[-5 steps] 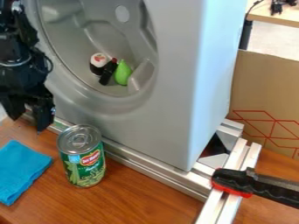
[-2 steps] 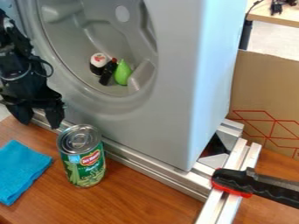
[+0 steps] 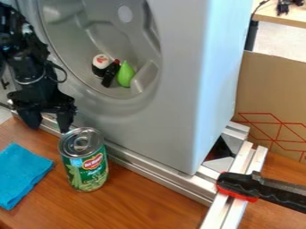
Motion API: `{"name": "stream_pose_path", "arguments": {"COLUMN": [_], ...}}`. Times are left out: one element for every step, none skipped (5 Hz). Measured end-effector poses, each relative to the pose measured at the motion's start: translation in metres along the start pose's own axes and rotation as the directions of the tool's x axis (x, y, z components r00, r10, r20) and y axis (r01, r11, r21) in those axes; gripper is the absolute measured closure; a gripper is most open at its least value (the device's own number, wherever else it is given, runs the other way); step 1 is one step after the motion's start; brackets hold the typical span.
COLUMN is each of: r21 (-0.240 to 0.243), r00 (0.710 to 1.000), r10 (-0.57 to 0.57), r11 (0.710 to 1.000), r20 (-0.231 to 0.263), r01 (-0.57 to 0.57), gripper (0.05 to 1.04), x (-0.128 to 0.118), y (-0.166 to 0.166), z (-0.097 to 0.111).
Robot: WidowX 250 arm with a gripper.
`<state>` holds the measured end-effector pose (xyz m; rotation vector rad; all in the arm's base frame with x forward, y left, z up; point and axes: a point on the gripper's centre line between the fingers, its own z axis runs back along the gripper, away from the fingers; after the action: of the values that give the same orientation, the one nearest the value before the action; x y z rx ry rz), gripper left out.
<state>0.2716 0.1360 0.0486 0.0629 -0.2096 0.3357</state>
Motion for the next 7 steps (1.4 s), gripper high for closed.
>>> {"name": "stream_pose_path", "arguments": {"r21": [0.004,-0.012,-0.051,-0.112,-0.166,-0.192,-0.204], "r00": [0.982,0.970,0.972,0.949,0.919,0.915,0.891], "r10": [-0.116,-0.159,-0.170,-0.271,-0.352,-0.372,-0.417], "r11": [0.993,0.987,0.985,0.961,0.931,0.920,0.902], "r20": [-0.151,-0.183,-0.160,-0.164,-0.174,-0.157,-0.179], "r01": [0.118,0.159,0.164,0.254,0.325,0.341,0.381], "gripper": [0.083,0.083,0.083,0.083,0.083,0.083,0.083], "x": [-0.002,-0.006,-0.006,-0.015,-0.037,-0.044,-0.063], "y": [-0.006,-0.019,-0.030,-0.069,-0.106,-0.123,-0.140], "z": [-0.021,-0.027,-0.030,-0.031,-0.027,-0.024,-0.018]}}
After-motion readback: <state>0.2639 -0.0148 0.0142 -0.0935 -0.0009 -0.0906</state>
